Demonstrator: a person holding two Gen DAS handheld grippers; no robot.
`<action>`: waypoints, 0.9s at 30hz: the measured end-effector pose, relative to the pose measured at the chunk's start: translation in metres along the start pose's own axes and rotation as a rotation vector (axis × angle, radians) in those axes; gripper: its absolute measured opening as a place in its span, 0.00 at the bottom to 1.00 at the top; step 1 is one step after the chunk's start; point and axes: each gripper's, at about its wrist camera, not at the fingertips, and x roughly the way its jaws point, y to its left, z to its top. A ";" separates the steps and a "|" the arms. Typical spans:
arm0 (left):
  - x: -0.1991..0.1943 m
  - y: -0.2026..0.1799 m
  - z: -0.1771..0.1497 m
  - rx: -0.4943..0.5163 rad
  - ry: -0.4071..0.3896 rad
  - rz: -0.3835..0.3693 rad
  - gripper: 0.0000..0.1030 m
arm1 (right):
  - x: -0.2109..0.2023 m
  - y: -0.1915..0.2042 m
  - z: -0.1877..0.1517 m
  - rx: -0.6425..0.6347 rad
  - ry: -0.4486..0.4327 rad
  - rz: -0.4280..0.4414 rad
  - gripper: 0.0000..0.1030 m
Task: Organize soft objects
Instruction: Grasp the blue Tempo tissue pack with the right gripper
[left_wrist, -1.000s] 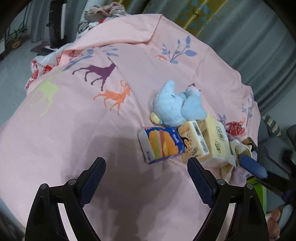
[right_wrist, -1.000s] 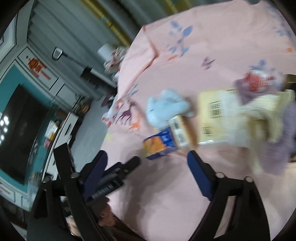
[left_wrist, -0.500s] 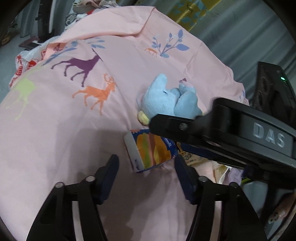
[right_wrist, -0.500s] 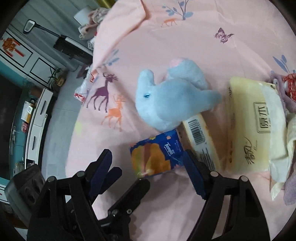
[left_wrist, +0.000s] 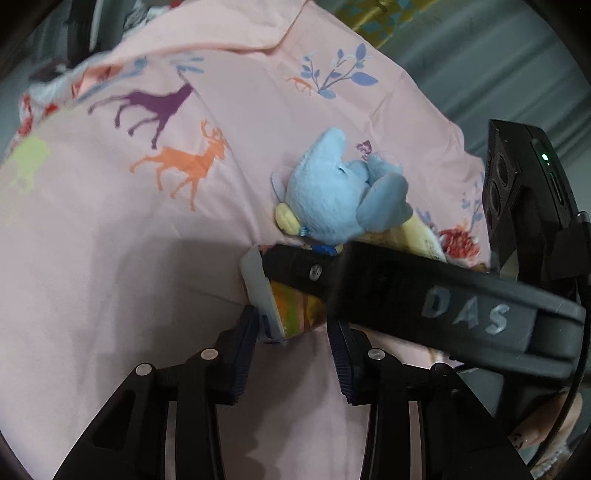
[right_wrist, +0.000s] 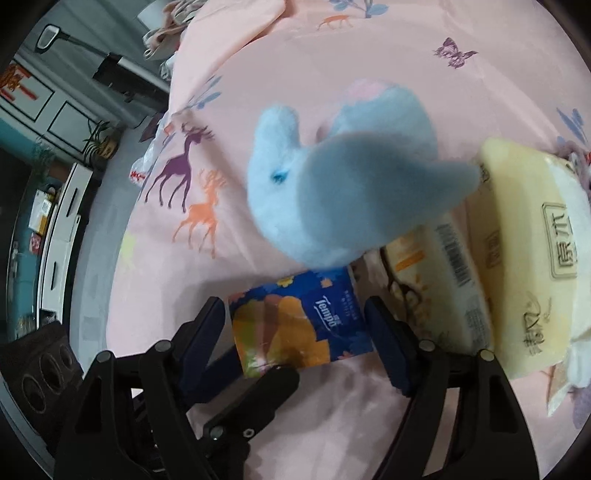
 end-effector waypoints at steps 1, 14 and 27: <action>-0.002 -0.002 -0.002 0.009 -0.001 0.008 0.38 | -0.002 -0.002 -0.004 0.008 -0.008 0.019 0.70; -0.021 -0.064 -0.055 0.165 0.064 -0.035 0.38 | -0.057 -0.053 -0.086 0.192 -0.067 0.096 0.69; -0.008 -0.145 -0.103 0.298 0.141 -0.157 0.38 | -0.130 -0.100 -0.140 0.245 -0.231 -0.024 0.70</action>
